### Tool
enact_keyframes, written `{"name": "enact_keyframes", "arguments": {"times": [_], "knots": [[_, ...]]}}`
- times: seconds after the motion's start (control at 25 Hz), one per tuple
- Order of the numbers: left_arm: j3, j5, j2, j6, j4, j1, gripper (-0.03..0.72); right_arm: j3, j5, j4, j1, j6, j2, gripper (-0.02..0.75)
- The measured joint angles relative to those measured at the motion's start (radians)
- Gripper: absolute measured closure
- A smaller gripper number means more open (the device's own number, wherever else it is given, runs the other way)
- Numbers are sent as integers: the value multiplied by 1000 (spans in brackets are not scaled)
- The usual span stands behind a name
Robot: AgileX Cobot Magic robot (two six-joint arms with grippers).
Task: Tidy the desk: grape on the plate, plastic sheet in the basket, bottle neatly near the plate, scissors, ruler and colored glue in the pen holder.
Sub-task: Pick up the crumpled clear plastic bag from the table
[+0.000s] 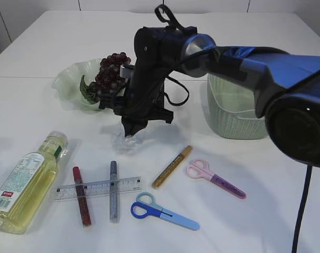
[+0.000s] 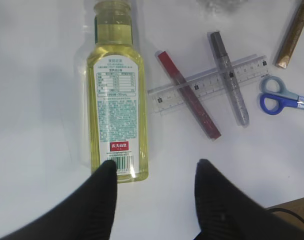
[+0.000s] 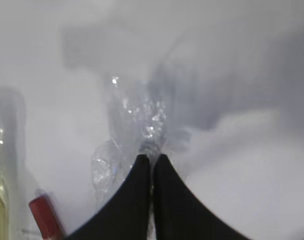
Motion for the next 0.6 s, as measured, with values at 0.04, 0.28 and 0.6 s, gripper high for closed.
{"name": "enact_keyframes", "arguments": {"times": [0.04,0.28,0.6], "knots": [[0,0,0,0,0,0,316,0,20,-10,0,-24,-12,722],[0,-2,0,0,0,0,316,0,98,-50,-2,-142,-66,722],[0,-2,0,0,0,0,316,0,110,-59,-51,-240,-162,722]]}}
